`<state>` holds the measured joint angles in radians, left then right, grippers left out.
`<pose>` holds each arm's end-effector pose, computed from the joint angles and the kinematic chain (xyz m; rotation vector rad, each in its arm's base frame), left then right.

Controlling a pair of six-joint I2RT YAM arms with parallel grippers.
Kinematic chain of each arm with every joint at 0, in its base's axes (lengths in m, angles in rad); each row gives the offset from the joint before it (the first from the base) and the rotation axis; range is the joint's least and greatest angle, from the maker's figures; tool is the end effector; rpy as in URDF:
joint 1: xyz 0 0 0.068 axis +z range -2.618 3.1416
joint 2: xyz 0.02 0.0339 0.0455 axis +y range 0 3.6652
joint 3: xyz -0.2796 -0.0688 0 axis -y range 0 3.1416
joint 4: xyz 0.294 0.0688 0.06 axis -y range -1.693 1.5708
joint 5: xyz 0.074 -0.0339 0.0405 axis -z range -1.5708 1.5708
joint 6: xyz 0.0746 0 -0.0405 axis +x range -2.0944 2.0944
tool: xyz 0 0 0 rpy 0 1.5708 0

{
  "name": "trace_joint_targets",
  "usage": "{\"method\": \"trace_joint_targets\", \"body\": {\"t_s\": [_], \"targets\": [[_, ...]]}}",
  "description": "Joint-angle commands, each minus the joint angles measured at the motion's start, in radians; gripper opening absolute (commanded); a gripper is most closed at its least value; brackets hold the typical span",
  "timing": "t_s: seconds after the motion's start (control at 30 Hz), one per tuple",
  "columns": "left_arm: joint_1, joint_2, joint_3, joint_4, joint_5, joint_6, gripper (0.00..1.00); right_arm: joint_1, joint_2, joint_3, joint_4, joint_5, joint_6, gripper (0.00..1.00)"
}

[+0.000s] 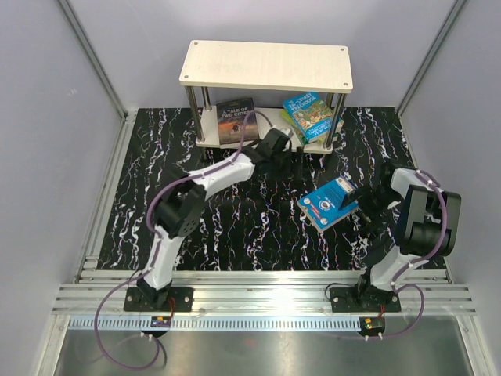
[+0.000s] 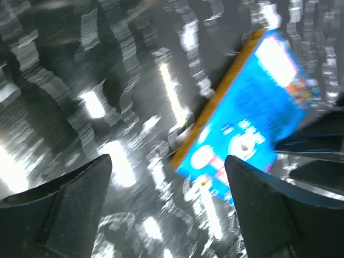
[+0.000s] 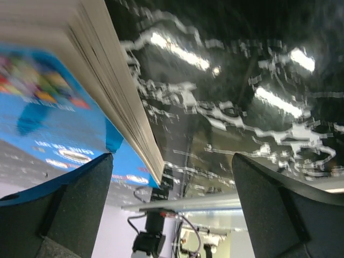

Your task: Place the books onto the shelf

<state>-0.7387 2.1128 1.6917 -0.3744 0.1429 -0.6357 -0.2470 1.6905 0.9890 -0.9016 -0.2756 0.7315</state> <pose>0.4073 -0.3853 0.1820 0.2029 2.5077 -0.7905 0.3075 -0.0566 0.1015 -1.4247 -2.6616 -0.3947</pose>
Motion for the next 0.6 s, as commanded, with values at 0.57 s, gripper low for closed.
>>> {"method": "trace_joint_targets", "body": {"t_s": [0.57], "targets": [[-0.139, 0.355, 0.258, 0.026, 0.319, -0.053, 0.96, -0.003, 0.064, -0.131, 0.441, -0.053, 0.137, 0.91]]}}
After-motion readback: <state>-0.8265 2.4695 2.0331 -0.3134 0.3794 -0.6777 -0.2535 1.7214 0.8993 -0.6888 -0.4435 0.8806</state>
